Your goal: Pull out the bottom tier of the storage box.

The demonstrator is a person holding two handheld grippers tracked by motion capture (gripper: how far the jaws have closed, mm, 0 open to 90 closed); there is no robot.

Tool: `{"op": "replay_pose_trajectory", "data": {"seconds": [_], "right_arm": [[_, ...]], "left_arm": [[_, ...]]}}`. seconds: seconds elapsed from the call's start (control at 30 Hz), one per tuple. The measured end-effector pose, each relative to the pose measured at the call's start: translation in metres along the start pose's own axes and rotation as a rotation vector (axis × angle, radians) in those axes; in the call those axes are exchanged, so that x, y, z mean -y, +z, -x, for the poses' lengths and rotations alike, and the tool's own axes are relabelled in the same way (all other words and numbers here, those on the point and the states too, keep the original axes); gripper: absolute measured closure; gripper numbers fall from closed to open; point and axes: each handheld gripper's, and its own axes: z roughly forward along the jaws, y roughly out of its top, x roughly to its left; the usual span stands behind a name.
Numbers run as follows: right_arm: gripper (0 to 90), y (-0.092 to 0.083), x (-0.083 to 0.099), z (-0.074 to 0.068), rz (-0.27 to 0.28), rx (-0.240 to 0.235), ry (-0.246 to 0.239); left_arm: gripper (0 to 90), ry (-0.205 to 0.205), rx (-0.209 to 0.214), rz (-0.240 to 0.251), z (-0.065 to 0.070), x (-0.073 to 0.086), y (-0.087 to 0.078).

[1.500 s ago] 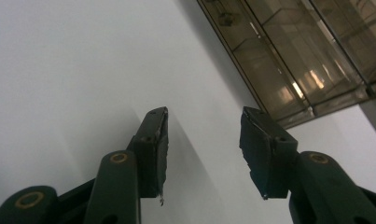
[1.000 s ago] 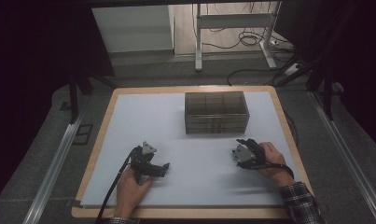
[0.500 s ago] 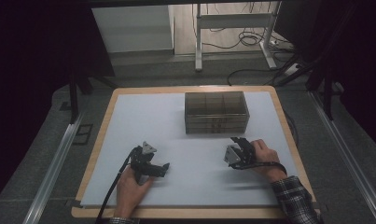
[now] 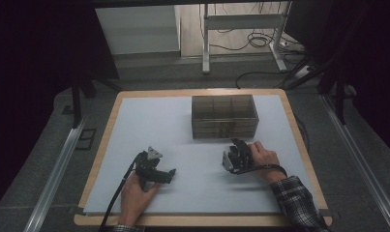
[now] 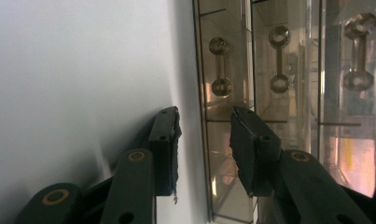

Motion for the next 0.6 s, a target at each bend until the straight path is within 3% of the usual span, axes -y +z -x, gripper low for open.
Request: {"op": "replay_pose_trajectory", "data": {"seconds": [0.17,0.3,0.33,0.37,0.43,0.5,0.6], "right_arm": [[64.6,0.009,-0.005,-0.001,-0.018,0.014,-0.028],[68.5,0.017,-0.013,-0.002,-0.045,0.053,-0.057],[69.0,0.02,-0.013,-0.001,-0.033,0.007,-0.058],[69.3,0.02,-0.015,-0.003,-0.044,0.063,-0.073],[69.7,0.021,-0.016,-0.004,-0.037,0.066,-0.076],[70.9,0.024,-0.019,-0.006,-0.042,0.113,-0.092],[72.8,0.028,-0.021,-0.005,-0.063,0.092,-0.101]], "left_arm": [[0.0,0.0,0.0,0.0,0.0,0.0,0.0],[0.0,-0.003,0.0,0.0,0.0,0.0,0.0],[0.0,-0.003,0.0,0.0,0.0,0.0,0.0],[0.0,-0.003,0.0,0.0,0.0,0.0,0.0],[0.0,-0.001,0.0,0.001,0.0,0.0,0.0],[0.0,0.0,0.0,0.0,0.0,0.0,0.0],[0.0,-0.004,0.0,0.0,0.0,0.0,0.0]]}}
